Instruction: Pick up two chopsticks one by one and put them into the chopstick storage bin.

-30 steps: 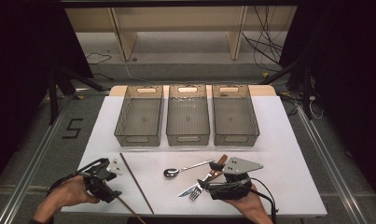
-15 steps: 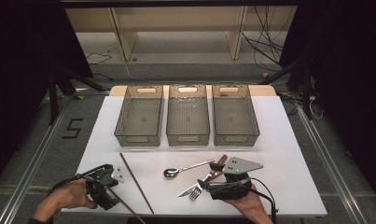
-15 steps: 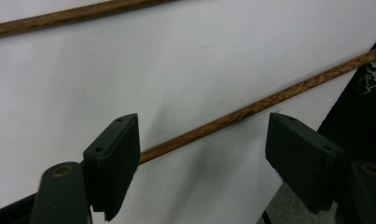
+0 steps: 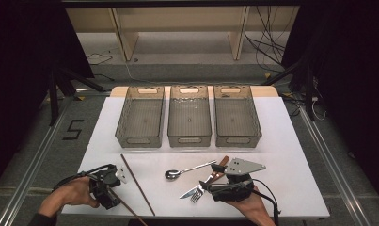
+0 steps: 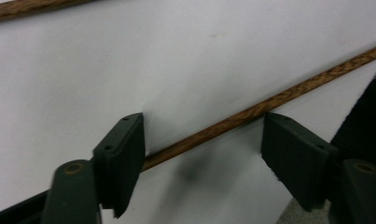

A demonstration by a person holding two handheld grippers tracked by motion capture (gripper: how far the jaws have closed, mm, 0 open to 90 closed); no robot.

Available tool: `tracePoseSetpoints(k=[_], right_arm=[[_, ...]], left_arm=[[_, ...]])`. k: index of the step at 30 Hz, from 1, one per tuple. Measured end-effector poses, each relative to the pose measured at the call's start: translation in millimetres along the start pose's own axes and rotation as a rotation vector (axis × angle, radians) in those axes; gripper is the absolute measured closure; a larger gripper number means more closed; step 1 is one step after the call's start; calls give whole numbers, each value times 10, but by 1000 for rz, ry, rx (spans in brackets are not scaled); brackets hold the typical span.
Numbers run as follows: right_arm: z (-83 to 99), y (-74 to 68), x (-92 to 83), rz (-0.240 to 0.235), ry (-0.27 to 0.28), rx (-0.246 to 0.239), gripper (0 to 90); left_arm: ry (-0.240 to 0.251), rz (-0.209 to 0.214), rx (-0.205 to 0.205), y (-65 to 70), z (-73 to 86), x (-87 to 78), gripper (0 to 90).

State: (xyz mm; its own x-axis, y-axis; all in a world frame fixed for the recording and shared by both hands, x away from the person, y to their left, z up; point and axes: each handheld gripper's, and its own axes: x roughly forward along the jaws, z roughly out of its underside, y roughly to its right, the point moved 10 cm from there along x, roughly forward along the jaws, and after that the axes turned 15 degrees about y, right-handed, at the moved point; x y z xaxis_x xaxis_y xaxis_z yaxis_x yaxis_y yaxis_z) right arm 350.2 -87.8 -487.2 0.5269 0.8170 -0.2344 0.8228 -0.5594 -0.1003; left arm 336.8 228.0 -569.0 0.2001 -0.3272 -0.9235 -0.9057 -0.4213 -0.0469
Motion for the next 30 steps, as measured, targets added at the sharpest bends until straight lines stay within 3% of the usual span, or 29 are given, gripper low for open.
tracePoseSetpoints(k=[6,14,21,30], right_arm=[[6,-5,1,-3,-3,5,311],[9,6,1,-2,-3,8,311],[13,7,3,-4,-5,11,312],[21,16,4,-1,-7,16,313]], left_arm=[[-2,33,27,51,-14,-15,451],[-5,79,149,150,-34,-27,657],[-19,101,255,205,-41,-34,732],[-15,129,283,227,-40,-33,795]])
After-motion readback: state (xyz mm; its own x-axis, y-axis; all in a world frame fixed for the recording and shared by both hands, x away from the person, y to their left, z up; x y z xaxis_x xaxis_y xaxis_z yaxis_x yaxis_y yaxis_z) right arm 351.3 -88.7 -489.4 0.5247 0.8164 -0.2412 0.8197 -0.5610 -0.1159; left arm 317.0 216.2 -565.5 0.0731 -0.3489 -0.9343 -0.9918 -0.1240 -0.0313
